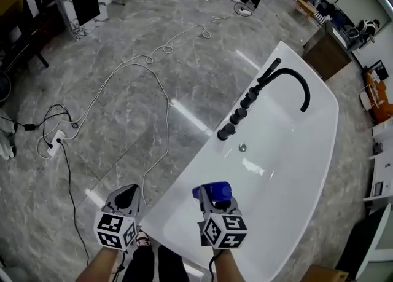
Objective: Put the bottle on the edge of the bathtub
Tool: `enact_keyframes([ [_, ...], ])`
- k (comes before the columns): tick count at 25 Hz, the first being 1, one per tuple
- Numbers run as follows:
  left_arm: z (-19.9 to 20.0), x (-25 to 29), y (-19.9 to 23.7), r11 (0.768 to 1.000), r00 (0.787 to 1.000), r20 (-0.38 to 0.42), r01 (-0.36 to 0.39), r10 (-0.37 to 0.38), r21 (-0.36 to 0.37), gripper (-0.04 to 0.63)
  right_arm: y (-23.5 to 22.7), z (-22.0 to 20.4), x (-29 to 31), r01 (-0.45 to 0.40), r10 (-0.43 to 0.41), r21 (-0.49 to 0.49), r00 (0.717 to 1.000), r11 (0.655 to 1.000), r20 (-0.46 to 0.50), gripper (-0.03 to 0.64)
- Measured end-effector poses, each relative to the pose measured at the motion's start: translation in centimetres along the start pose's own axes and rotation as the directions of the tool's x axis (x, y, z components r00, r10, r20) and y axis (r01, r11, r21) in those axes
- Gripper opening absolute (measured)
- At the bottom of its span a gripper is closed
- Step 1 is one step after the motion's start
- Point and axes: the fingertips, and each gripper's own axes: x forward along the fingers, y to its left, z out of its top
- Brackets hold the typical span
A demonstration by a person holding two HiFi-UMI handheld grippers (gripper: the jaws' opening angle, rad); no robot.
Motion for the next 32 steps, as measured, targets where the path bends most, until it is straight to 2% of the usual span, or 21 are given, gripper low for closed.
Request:
enact_keyframes([
  [11, 1.6, 4.6, 0.6, 0.998, 1.000, 0.016, 0.022, -0.023, 0.056, 0.015, -2.2, 1.5, 4.8, 0.011, -0.009, -0.059, 1.000, 0.998, 0.026, 0.175],
  [19, 3.2, 8.2, 0.3, 0.995, 0.999, 0.012, 0.046, -0.047, 0.092, 0.015, -3.3, 2.9, 7.4, 0.008, -0.003, -0.152, 1.000, 0.988, 0.031, 0.175],
  [26, 3.9, 11.0, -1.4, 0.994, 0.997, 0.024, 0.076, -0.078, 0.078, 0.015, -4.1, 3.4, 9.1, 0.015, -0.006, -0.201, 0.999, 0.979, 0.041, 0.175],
  [32, 5.3, 12.7, -2.0, 0.991, 0.996, 0.031, 0.085, -0.088, 0.099, 0.015, -4.0, 4.6, 10.3, 0.009, 0.005, -0.219, 0.998, 0.976, 0.066, 0.175],
])
